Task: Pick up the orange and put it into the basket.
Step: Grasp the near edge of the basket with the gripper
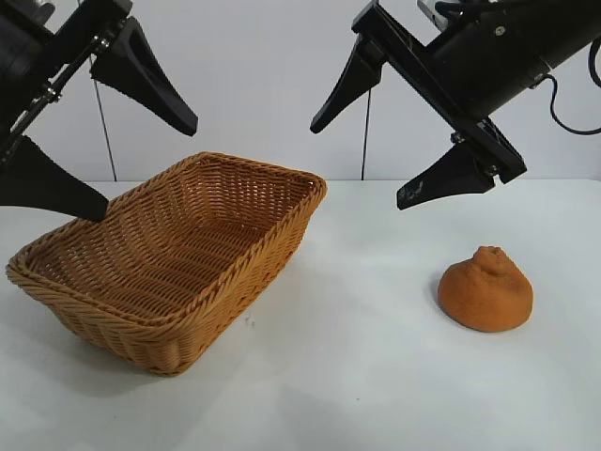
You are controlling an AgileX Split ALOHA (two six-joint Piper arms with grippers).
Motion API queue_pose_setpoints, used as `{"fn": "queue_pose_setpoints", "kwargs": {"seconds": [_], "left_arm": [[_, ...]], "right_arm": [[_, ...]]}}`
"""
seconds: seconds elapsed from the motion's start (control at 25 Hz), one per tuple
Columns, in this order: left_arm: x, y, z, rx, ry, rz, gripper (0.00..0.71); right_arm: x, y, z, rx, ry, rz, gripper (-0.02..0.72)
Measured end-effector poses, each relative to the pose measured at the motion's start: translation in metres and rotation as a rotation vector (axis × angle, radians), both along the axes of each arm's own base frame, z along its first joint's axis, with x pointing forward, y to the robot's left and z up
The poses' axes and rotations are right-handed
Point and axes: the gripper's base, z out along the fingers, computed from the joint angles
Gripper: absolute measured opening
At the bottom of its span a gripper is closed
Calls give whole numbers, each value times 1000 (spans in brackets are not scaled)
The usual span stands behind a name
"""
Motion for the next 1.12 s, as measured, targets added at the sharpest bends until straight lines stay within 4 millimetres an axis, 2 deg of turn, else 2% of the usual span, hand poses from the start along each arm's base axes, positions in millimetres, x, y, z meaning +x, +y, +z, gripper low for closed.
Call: {"fn": "queue_pose_setpoints", "kwargs": {"seconds": [0.2,0.32,0.52,0.64,1.12], "left_arm": [[-19,11,18,36,29,132,693],[-34,16,6,35,101,209,693],[-49,23,-28,42,195,351,693],[-48,26,-35,38,178,416,693],[-40,29,-33,-23,150,572,693]], "right_arm": [[0,0,0,0,0,0,676],[0,0,0,0,0,0,676],[0,0,0,1,3,2,676],[0,0,0,1,4,3,676],[-1,0,0,1,6,4,676]]}}
